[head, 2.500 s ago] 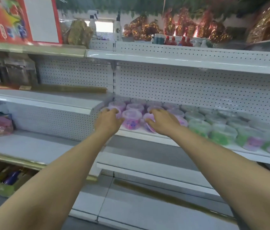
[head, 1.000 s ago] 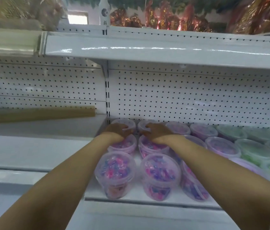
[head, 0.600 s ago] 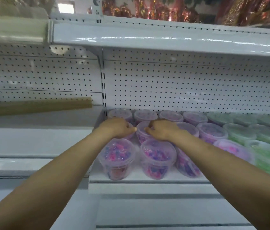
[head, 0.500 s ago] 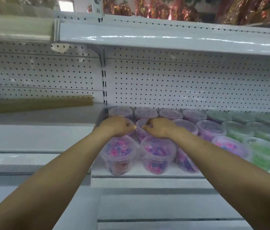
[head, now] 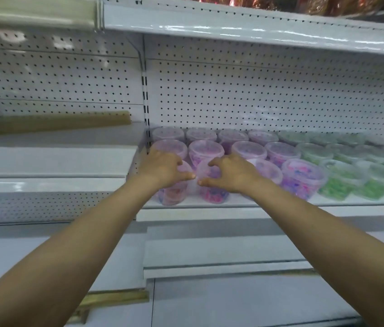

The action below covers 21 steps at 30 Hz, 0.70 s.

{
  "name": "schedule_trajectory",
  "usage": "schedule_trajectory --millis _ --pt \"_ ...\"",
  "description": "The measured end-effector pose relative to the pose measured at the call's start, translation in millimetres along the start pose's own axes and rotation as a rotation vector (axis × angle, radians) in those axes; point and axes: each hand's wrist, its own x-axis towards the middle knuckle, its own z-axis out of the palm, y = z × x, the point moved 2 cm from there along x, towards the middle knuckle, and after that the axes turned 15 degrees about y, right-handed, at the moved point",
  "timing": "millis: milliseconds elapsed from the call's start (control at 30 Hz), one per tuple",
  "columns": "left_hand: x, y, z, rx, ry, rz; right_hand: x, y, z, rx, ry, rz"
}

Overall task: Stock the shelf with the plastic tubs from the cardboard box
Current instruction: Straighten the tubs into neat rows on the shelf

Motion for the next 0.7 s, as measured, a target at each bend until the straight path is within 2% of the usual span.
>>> schedule_trajectory --millis 100,267,467,700 --pt "-9.1 0.5 9.2 0.042 0.006 0.013 -6.2 -0.4 -2.0 -0.026 -0.026 0.003" --pt "-14.6 0.1 9.8 0.050 0.078 0.025 -14.9 6.1 -9.0 0.078 -0.089 -0.008" --pt "-17.1 -8.9 7.0 -0.043 0.013 0.019 -21.3 16.4 -26.6 0.131 -0.214 -0.054" --pt "-20.5 -10.8 7.5 -0.103 0.013 0.008 -24.0 -6.5 -12.9 0.000 -0.010 0.054"
